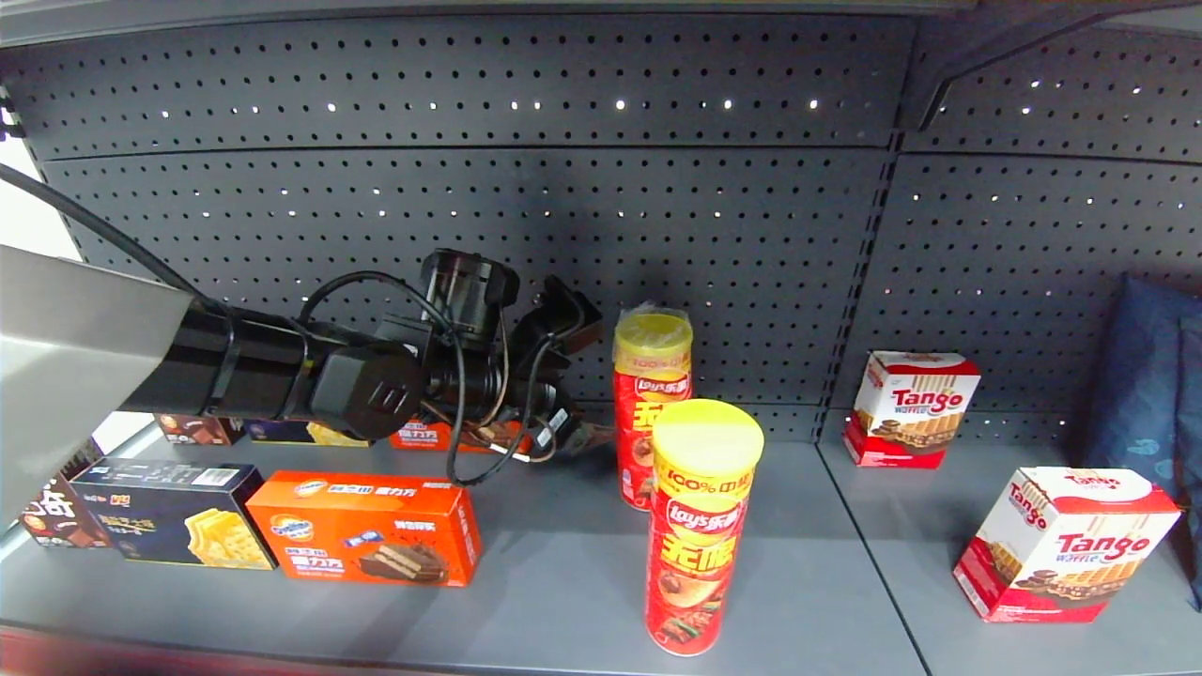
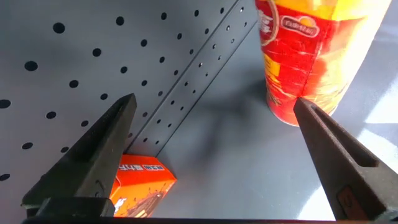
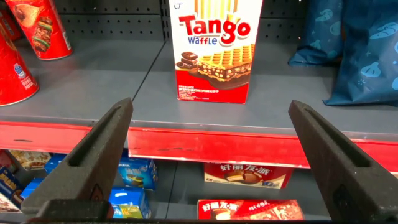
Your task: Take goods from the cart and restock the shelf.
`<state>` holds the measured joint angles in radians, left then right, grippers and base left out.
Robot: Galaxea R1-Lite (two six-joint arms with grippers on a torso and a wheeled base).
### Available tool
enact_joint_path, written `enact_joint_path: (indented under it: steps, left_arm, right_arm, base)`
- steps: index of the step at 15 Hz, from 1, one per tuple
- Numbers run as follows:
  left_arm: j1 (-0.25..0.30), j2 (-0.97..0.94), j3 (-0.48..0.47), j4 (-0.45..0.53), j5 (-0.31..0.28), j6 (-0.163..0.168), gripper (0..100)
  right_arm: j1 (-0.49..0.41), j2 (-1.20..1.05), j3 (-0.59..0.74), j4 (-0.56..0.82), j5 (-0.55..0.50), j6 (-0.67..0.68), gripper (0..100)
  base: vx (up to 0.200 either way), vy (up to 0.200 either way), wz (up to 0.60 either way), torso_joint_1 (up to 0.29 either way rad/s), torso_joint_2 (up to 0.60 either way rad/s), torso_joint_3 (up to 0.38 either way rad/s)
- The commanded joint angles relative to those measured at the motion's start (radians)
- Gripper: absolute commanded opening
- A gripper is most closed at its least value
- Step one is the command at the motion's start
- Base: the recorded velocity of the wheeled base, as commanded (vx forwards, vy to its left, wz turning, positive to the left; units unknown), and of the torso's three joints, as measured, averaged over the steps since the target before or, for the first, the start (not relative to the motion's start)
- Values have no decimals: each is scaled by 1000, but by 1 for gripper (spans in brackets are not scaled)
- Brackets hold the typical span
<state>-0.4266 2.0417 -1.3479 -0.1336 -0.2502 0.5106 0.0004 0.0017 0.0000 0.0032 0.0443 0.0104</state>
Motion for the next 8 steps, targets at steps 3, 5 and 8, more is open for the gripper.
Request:
enact_joint_path:
  steps: [3, 5, 8]
  left_arm:
    - [-1, 0, 0, -1, 2, 0, 100]
    - [2, 0, 3, -17, 2, 0, 100]
    - [15, -5, 16, -21, 2, 0, 100]
  right_arm:
    - [1, 1, 0, 0, 0, 0, 100]
    - [1, 1, 0, 0, 0, 0, 100]
    - [1, 1, 0, 0, 0, 0, 100]
  base:
    - [0, 0, 0, 0, 0, 0]
    - [0, 0, 0, 0, 0, 0]
    - [0, 0, 0, 0, 0, 0]
